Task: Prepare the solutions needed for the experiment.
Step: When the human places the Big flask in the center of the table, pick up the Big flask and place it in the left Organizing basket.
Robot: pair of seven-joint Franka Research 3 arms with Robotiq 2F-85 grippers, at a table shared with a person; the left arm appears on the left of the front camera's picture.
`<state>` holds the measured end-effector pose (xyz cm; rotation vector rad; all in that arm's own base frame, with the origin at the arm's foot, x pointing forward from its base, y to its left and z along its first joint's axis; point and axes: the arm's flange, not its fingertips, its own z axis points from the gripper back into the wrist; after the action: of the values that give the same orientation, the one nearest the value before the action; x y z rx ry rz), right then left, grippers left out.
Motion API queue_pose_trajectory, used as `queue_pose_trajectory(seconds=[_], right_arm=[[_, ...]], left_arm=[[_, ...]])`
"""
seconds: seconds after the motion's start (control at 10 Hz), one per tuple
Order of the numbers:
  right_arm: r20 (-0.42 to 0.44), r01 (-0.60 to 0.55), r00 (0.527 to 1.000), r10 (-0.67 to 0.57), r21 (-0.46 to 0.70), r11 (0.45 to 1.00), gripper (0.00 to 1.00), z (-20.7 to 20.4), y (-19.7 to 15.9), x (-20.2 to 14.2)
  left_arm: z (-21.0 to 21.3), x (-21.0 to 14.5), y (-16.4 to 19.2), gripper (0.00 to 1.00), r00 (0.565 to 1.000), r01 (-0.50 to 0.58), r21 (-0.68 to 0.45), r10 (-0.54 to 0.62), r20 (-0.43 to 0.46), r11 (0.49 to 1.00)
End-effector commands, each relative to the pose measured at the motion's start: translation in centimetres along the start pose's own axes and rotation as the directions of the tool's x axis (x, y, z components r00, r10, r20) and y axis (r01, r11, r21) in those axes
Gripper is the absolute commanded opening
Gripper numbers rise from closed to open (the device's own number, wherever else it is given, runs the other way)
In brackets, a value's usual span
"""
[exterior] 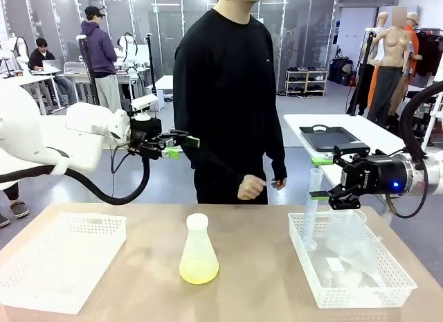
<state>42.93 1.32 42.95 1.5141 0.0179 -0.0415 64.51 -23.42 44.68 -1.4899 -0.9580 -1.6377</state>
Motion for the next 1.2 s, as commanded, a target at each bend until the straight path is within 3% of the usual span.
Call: queue_pose_trajectory(seconds=[0.0,0.5,0.7,0.9,1.1], right_arm=[[-0.003,-0.002,1.0,0.002,0.0,1.0,0.83,0.0,0.0,-0.1],[-0.003,-0.002,1.0,0.002,0.0,1.0,0.83,0.0,0.0,-0.1],[-0.003,-0.002,1.0,0.002,0.0,1.0,0.83,0.0,0.0,-0.1],[-0.003,-0.002,1.0,0.002,0.0,1.0,0.83,0.0,0.0,-0.1],[-0.003,-0.002,1.0,0.002,0.0,1.0,0.83,0.0,0.0,-0.1]], left_arm=[[0.6,0.9,-0.9,1.0,1.0,-0.008,0.039,0.008,0.001,0.999],[1.0,0.6,-0.1,1.0,1.0,0.007,0.016,-0.007,-0.004,1.0],[0.9,-0.8,-0.7,1.0,0.998,0.031,0.079,-0.035,0.045,0.996],[0.0,-2.7,-1.9,1.0,0.989,-0.012,0.083,0.0,0.146,0.996],[-0.9,-4.8,-2.8,1.0,0.981,-0.017,0.061,0.005,0.193,0.998]])
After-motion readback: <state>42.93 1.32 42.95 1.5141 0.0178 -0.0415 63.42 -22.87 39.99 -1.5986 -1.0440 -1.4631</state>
